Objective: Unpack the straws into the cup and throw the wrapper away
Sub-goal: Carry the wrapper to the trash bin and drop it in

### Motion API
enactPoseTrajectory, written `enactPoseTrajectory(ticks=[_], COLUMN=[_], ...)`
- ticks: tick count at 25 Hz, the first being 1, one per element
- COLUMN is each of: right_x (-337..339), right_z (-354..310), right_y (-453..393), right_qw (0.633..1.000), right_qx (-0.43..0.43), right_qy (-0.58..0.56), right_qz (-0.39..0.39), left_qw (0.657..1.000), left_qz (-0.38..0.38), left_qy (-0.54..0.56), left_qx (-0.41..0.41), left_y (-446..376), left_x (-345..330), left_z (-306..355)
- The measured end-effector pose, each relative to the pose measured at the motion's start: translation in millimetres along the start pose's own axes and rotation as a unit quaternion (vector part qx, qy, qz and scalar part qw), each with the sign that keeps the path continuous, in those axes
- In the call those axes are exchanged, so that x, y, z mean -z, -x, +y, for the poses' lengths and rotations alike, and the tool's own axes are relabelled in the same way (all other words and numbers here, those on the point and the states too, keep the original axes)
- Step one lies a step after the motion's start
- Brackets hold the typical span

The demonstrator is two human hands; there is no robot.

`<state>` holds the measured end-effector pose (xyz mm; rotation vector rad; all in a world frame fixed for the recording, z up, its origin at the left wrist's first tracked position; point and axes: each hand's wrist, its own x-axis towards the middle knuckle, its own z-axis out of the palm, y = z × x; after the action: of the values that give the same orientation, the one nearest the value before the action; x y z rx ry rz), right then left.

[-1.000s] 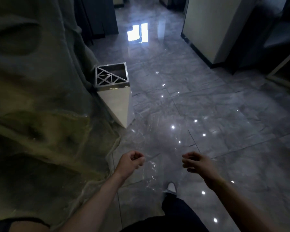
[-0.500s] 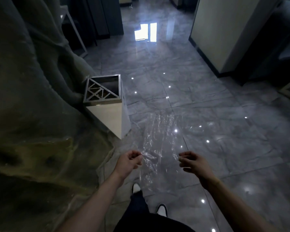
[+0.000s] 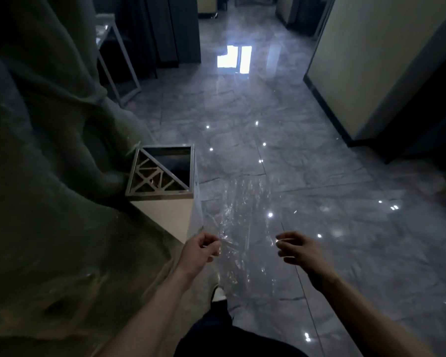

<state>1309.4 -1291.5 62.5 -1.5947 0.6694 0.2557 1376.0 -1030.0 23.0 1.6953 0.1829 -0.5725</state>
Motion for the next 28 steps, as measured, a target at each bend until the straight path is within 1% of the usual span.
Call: enactPoseTrajectory(ticks=[9,12,16,22,26,28], right_x=[-13.5,-6.8,13.3,57.8,82.2,83.3], right_z=[-80.4,-102.0,-132.6,-191.4,-229.8,-244.9], right_y=[-112.3,-153.9,-217.9,-315.4,-372.3,-396.8], right_qw=[0.999,0.999,0.999,0.994,0.985,0.975], right_qx=[0.024,0.034,0.035,0.055,0.053,0.052], right_qy=[0.021,0.029,0.014,0.056,0.090,0.117], right_qz=[-0.006,-0.005,-0.025,-0.078,-0.139,-0.180], left_qw=[1.000,1.000,0.999,0.993,0.985,0.978], left_qz=[0.006,0.012,0.038,0.110,0.156,0.184], left_qy=[-0.004,0.003,0.012,0.045,0.070,0.095], left_qx=[-0.010,-0.003,-0.007,0.002,0.008,0.011], left_y=[-119.6,-156.8,-210.1,-280.7,-314.3,-324.5], left_x=[18.9,11.7,-10.2,-55.7,-76.8,-81.0], left_z=[63.1,83.5,113.5,158.8,184.7,192.6])
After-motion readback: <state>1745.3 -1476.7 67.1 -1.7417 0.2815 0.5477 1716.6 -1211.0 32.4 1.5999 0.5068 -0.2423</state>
